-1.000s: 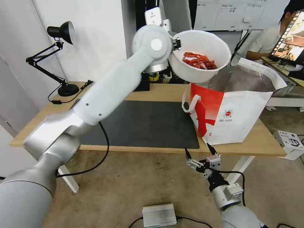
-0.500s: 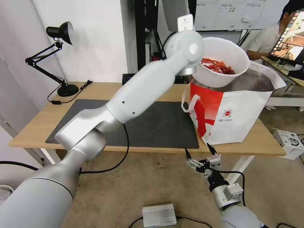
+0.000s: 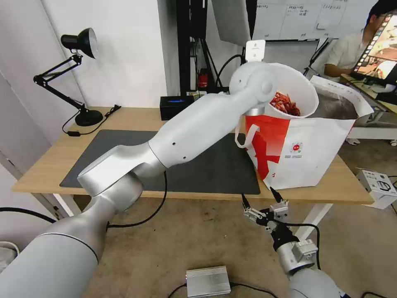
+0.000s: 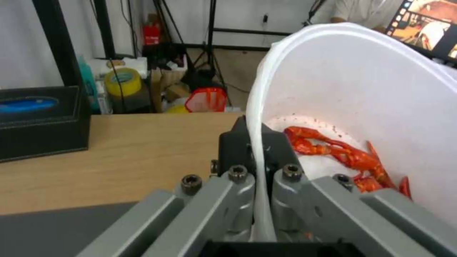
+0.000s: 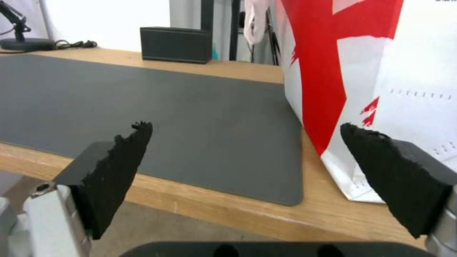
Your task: Pick up the trash from the table and place it into the takeout bag.
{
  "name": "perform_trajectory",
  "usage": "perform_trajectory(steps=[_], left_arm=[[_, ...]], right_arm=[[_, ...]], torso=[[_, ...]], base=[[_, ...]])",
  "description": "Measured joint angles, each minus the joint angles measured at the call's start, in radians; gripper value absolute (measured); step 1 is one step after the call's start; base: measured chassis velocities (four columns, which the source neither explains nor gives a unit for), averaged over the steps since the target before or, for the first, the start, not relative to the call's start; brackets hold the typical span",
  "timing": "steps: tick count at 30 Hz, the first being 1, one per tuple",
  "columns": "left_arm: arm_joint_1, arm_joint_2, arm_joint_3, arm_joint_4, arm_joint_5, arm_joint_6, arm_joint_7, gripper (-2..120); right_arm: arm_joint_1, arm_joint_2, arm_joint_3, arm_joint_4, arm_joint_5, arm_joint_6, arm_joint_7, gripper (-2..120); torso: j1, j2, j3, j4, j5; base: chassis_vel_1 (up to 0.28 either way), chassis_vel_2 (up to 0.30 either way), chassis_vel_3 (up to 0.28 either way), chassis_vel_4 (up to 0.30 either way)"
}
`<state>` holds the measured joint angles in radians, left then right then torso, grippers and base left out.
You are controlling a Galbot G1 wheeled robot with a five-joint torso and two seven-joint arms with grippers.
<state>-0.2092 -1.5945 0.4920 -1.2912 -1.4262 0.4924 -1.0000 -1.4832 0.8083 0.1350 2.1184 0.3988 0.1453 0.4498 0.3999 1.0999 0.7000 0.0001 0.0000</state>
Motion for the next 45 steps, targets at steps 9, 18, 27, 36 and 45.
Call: perform_trajectory(steps=[9, 18, 27, 36, 45], left_arm=[[-0.025, 0.001, 0.007, 0.018, -0.001, -0.012, 0.001, 0], [-0.034, 0.001, 0.037, 0.031, 0.016, -0.020, -0.004, 0], [-0.025, 0.002, 0.065, 0.013, 0.059, -0.021, 0.013, 0], [-0.032, 0.002, 0.062, 0.000, 0.062, -0.022, 0.021, 17], [-0.050, 0.002, 0.075, -0.011, 0.051, -0.022, 0.017, 49]], right_arm=[[0.000, 0.000, 0.000, 0.000, 0.000, 0.000, 0.000, 100], [0.000, 0.000, 0.000, 0.000, 0.000, 0.000, 0.000, 100], [0.000, 0.000, 0.000, 0.000, 0.000, 0.000, 0.000, 100], [0.000, 0.000, 0.000, 0.000, 0.000, 0.000, 0.000, 100], [0.000, 0.000, 0.000, 0.000, 0.000, 0.000, 0.000, 100]], torso=[[0.000, 0.000, 0.000, -0.0001, 0.0000], [0.000, 0.000, 0.000, -0.0001, 0.0000], [0.000, 0.000, 0.000, -0.0001, 0.0000], [0.000, 0.000, 0.000, -0.0001, 0.0000], [0.000, 0.000, 0.000, -0.0001, 0.0000]], base=[[0.000, 0.000, 0.000, 0.000], [0.000, 0.000, 0.000, 0.000], [0.000, 0.000, 0.000, 0.000], [0.000, 0.000, 0.000, 0.000], [0.000, 0.000, 0.000, 0.000]])
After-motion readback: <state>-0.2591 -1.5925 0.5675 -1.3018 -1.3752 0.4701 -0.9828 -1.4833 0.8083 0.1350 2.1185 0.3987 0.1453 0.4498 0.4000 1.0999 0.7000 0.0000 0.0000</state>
